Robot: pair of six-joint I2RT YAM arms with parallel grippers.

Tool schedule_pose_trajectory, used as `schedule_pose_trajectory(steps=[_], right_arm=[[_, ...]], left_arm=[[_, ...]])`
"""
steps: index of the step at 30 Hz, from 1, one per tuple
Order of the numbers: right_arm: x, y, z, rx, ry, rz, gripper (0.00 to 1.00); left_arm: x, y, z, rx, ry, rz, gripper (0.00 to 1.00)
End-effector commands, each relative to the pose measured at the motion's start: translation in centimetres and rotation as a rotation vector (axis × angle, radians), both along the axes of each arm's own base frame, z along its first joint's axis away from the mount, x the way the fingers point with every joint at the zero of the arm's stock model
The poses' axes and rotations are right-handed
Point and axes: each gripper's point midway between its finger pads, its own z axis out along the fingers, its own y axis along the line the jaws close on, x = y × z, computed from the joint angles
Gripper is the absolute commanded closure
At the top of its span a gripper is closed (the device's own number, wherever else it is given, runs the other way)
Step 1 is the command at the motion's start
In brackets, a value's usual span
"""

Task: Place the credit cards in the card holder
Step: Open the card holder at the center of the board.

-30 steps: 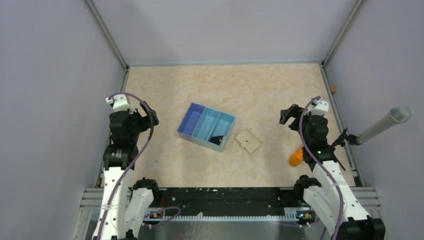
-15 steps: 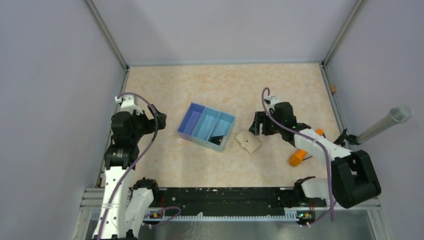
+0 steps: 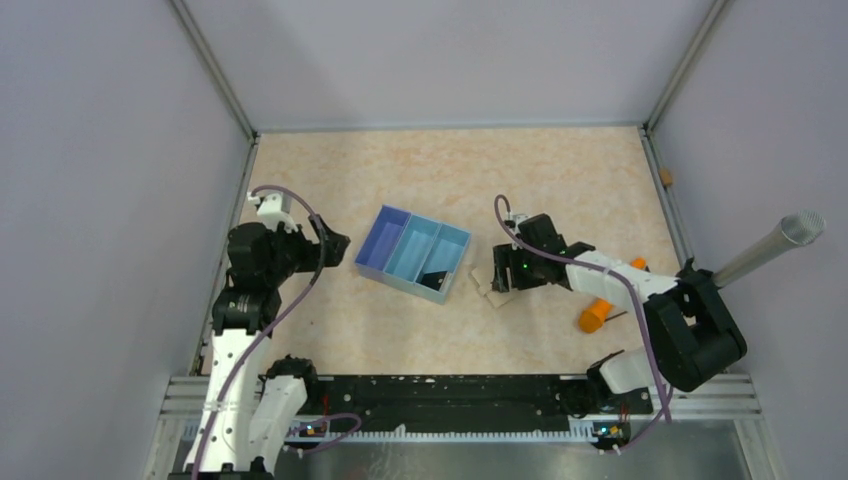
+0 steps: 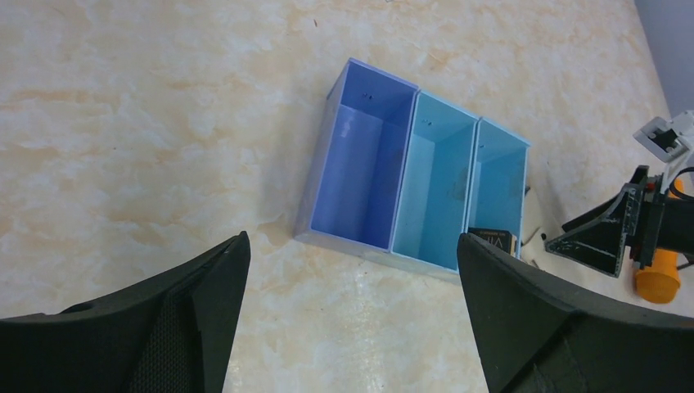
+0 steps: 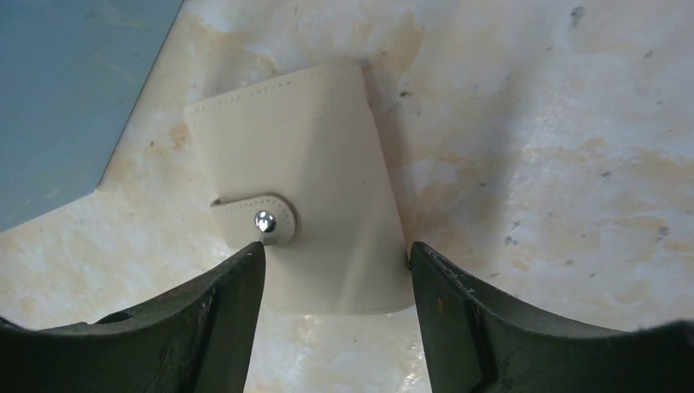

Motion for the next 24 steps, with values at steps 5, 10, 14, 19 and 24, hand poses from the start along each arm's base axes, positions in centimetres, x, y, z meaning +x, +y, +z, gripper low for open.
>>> schedule_pose_trajectory(steps=[5,10,14,19,24], right_arm=[[-2.9,2.3,0.9,0.055,0.056,-0.013,0.36],[-2.7,0.0,-0.2,-0.015,0.056,-0.19,0.36],[-2.9,0.3,-0.6,0.008,0.071,-0.208,0.39],[-3.0,1.9,-0.6,0.066,0.077,-0.162,0.54],[-2.7,2.2,-0.7,0.078,0.072,-0.164,0.88]], left_arm=[[0.2,-1.3,0.5,0.006,-0.04,-0.088,0.01],[0.0,-2.0,0.5,0.01,-0.042,-0.115,0.01],[-0.1,-2.2,0.4,0.01,-0.042,-0.127,0.01],[-0.2,-2.6,0.3,0.015,-0.04,-0.146,0.01],[-0.6,-3.8,0.3,0.012,-0.038,-0.201,0.01]])
